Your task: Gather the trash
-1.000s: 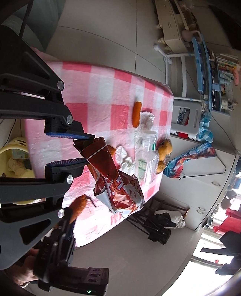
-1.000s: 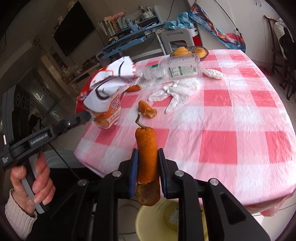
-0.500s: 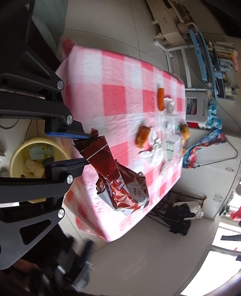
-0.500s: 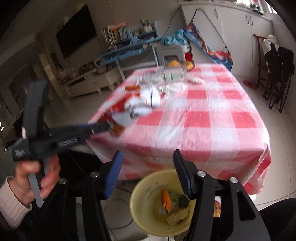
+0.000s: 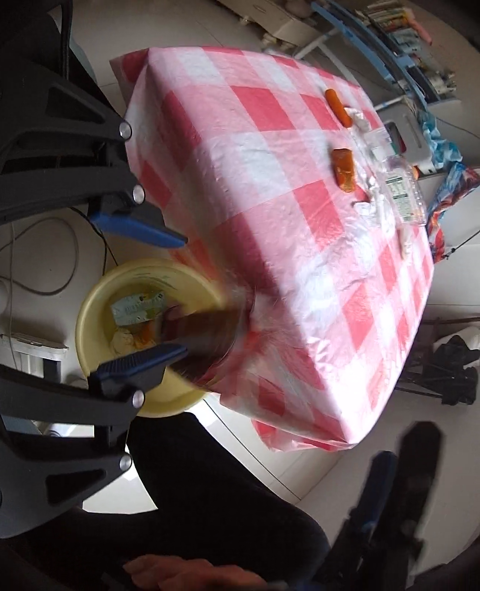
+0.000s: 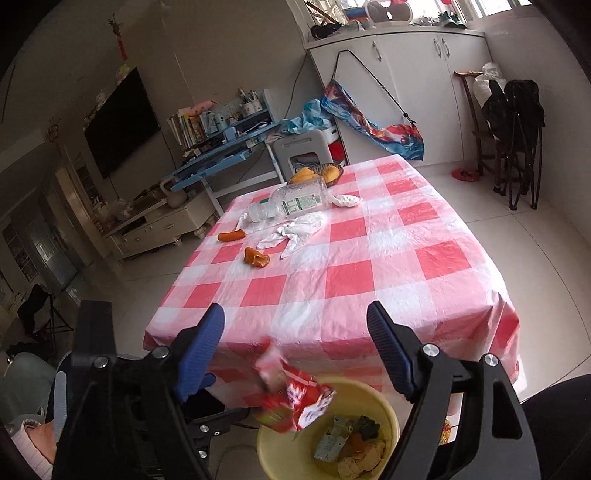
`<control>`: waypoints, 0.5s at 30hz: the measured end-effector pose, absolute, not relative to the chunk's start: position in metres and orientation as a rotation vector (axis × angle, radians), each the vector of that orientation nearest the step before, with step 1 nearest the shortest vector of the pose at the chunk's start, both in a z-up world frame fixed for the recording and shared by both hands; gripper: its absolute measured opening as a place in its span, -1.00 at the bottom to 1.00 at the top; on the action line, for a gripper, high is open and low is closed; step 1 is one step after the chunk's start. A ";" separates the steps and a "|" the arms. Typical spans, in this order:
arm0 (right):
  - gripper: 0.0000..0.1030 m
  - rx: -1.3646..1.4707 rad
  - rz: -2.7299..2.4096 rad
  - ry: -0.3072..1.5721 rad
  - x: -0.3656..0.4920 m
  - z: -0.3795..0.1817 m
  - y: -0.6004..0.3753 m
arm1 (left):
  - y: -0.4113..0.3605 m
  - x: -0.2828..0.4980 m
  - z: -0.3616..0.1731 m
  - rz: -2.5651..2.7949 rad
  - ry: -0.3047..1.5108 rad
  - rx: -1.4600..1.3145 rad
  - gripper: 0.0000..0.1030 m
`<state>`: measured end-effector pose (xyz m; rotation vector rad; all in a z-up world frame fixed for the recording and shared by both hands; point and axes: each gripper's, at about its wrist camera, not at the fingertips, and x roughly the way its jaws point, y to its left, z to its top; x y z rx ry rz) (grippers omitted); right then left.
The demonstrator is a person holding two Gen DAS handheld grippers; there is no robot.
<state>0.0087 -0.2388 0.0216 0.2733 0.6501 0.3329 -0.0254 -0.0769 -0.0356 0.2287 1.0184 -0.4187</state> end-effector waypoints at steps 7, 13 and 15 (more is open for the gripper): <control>0.55 0.231 0.338 0.667 0.002 0.019 -0.232 | -0.057 -0.015 -0.017 -0.341 0.943 0.124 0.30; 0.58 0.215 0.337 0.678 0.001 0.016 -0.229 | -0.020 -0.007 0.000 -0.204 0.851 -0.032 0.50; 0.58 0.211 0.336 0.682 0.002 0.015 -0.228 | -0.008 -0.004 0.002 -0.167 0.842 -0.079 0.51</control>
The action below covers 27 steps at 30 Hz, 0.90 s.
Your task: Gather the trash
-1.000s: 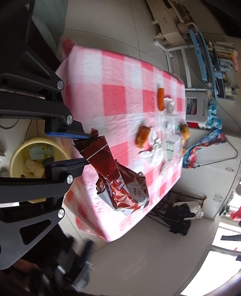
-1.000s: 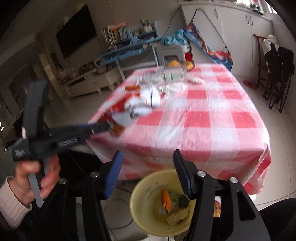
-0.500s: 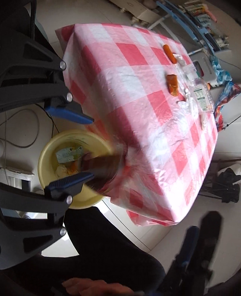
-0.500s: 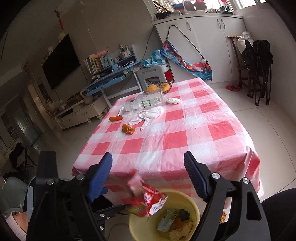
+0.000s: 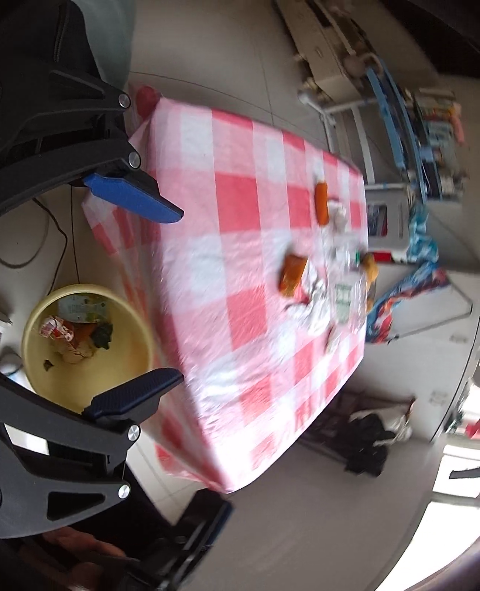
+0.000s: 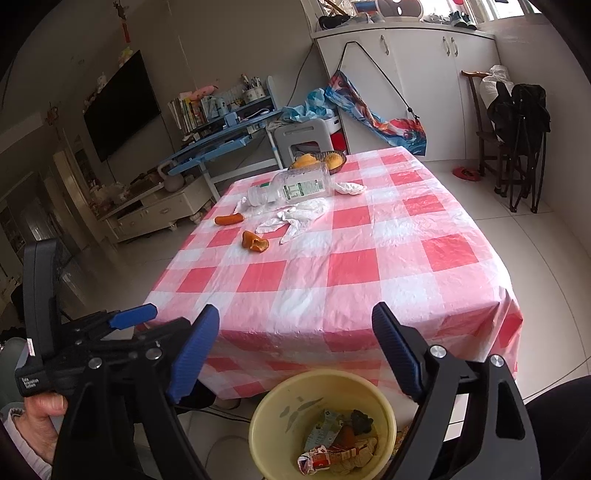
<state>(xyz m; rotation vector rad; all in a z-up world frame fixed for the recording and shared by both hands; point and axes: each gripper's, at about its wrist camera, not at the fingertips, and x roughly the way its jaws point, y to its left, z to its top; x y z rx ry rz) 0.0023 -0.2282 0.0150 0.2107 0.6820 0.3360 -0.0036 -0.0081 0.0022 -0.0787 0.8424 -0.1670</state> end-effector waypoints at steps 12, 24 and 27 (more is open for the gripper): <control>0.62 0.175 0.340 0.700 0.002 0.013 -0.221 | 0.013 0.001 0.004 -0.102 0.814 -0.177 0.51; 0.63 0.164 0.343 0.708 0.003 0.011 -0.217 | 0.015 0.001 0.003 -0.086 0.811 -0.180 0.51; 0.63 0.162 0.344 0.708 0.003 0.011 -0.217 | 0.016 0.001 0.003 -0.085 0.809 -0.177 0.51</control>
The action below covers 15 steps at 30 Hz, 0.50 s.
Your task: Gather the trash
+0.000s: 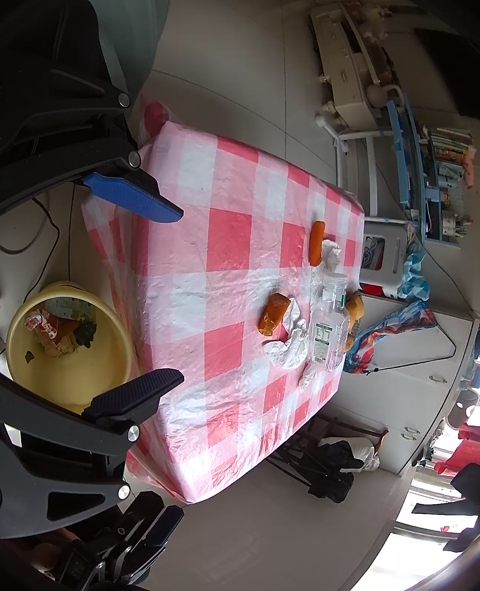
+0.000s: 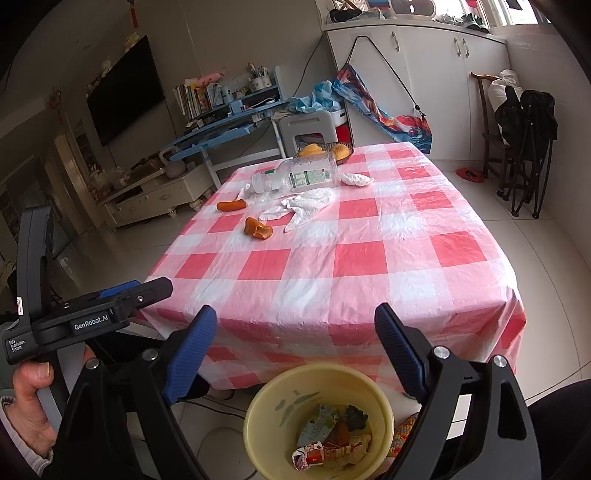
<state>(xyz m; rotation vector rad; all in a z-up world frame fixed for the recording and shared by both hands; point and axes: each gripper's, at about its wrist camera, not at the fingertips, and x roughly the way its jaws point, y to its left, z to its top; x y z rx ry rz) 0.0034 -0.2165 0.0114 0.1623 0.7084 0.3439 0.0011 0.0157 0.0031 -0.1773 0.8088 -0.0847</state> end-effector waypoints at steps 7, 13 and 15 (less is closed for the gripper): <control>0.63 0.152 0.348 0.715 0.004 0.009 -0.214 | 0.015 0.001 0.003 -0.084 0.811 -0.177 0.51; 0.63 0.145 0.349 0.718 0.004 0.008 -0.212 | 0.015 0.001 0.003 -0.084 0.810 -0.178 0.52; 0.63 0.143 0.349 0.719 0.004 0.008 -0.212 | 0.015 0.002 0.003 -0.083 0.811 -0.178 0.52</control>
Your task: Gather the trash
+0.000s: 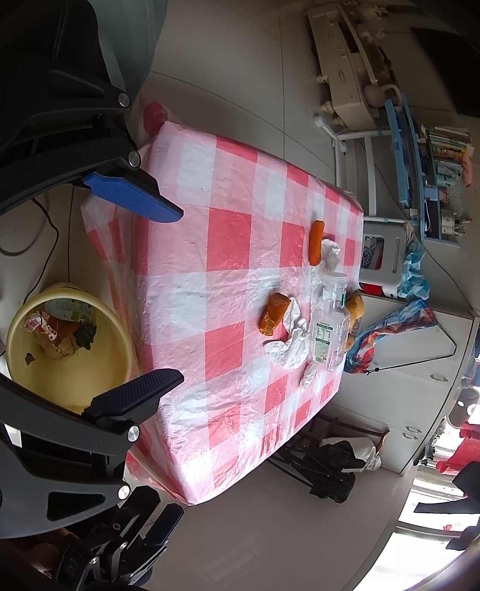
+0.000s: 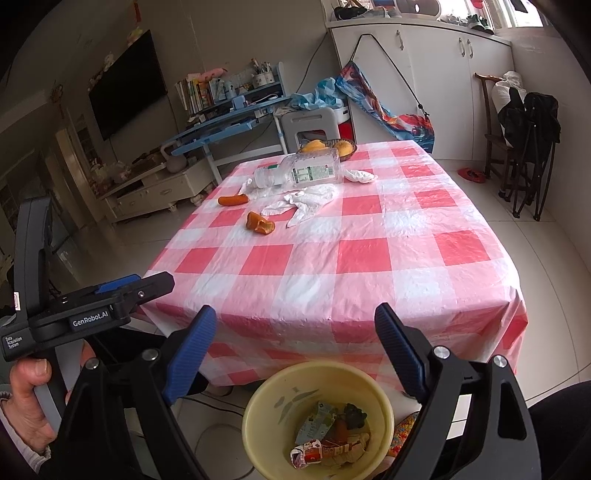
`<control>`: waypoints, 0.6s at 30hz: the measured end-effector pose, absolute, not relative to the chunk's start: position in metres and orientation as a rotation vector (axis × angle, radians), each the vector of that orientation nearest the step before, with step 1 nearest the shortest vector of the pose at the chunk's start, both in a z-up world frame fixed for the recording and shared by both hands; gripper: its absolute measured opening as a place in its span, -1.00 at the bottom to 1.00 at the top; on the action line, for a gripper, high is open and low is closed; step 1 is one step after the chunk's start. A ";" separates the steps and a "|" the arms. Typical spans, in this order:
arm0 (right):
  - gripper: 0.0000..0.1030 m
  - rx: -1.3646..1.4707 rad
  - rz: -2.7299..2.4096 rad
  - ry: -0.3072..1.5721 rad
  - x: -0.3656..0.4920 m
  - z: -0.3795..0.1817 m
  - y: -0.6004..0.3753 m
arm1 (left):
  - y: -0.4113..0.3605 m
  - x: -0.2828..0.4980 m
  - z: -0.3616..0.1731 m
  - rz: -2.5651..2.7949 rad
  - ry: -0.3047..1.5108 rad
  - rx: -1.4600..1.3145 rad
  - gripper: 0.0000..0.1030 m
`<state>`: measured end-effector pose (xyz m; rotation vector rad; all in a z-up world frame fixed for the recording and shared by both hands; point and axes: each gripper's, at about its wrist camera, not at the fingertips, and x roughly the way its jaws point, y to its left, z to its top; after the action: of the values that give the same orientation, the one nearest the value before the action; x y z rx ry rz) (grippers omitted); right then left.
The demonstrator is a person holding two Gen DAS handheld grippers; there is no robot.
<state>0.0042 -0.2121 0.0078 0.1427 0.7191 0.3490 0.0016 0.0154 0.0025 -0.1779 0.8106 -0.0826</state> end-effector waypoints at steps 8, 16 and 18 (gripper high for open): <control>0.63 0.141 0.348 0.719 0.004 0.007 -0.212 | 0.015 0.001 0.002 -0.083 0.811 -0.177 0.52; 0.63 0.138 0.348 0.720 0.004 0.007 -0.211 | 0.015 0.002 0.002 -0.083 0.810 -0.176 0.53; 0.63 0.138 0.348 0.720 0.004 0.007 -0.211 | 0.015 0.002 0.002 -0.083 0.811 -0.176 0.53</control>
<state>0.0037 -0.2108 0.0067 0.1378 0.7197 0.3482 0.0017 0.0150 0.0019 -0.1762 0.8111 -0.0826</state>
